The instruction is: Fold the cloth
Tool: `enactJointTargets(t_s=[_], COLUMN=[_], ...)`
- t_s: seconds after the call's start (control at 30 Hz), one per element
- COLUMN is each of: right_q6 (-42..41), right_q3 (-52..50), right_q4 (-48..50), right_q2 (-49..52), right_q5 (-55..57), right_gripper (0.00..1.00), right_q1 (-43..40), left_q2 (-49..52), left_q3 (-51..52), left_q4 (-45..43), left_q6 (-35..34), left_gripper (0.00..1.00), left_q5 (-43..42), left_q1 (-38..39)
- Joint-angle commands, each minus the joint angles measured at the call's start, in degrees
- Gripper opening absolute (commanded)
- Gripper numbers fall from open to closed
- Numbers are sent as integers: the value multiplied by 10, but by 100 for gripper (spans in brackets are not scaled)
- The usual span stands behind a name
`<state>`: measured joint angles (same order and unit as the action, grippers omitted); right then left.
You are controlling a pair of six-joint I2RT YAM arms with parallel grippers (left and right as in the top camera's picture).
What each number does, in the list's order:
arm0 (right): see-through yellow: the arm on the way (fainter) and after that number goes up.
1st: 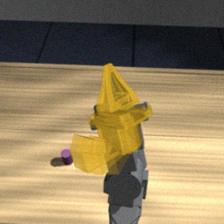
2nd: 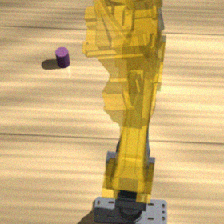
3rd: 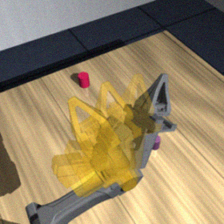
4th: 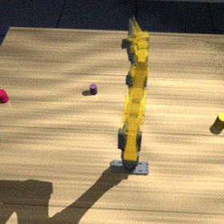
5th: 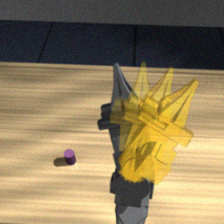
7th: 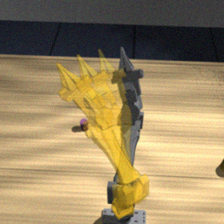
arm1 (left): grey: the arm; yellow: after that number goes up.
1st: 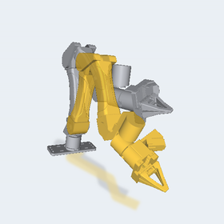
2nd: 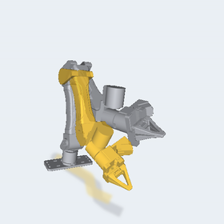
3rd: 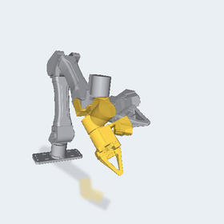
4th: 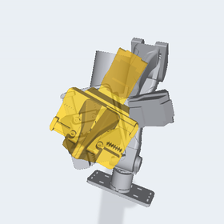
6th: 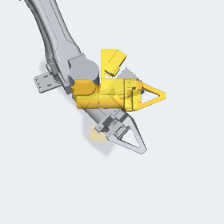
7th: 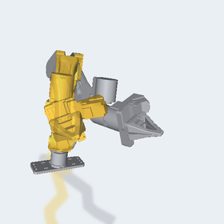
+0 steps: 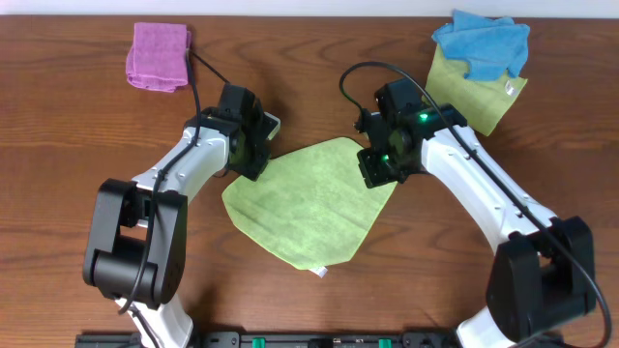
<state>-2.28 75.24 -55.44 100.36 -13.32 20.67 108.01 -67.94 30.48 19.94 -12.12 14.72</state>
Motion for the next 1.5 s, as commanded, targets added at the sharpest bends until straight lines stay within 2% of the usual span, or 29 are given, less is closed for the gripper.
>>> enactJointTargets(t_s=[0.0, 0.4, 0.53, 0.63, 0.83, 0.97, 1.07, 1.1, 1.47], right_q6=[10, 11, 11, 11, 10, 10, 10, 10, 6], right_q3=[1, 1, 1, 1, 1, 1, 1, 1, 1], right_q4=[2, 3, 4, 4, 6, 7, 10, 11, 26], right_q2=[-7, -7, -7, -7, -7, -7, -7, -7, -7], right_q5=[-7, -7, -7, -7, -7, -7, -7, -7, -7], right_gripper=[1, 1, 1, 1, 1, 1, 1, 1, 1], right_q1=[4, 4, 4, 4, 4, 4, 4, 4, 4], left_q2=[7, 29, 29, 29, 29, 29, 29, 29, 29], left_q3=[1, 1, 0, -2, -6, -6, -6, -6, -96], left_q4=[10, 23, 23, 23, 23, 23, 23, 23, 37], left_q6=[7, 19, 17, 8, 8, 8, 8, 7, -148], left_gripper=[42, 28, 29, 31, 30, 20, 6, 6, 6], left_q5=[-39, -40, -37, -5, 22, 22, 22, 22, 136], left_q1=[-1, -1, -1, -1, -1, -2, -2, -2, -17])
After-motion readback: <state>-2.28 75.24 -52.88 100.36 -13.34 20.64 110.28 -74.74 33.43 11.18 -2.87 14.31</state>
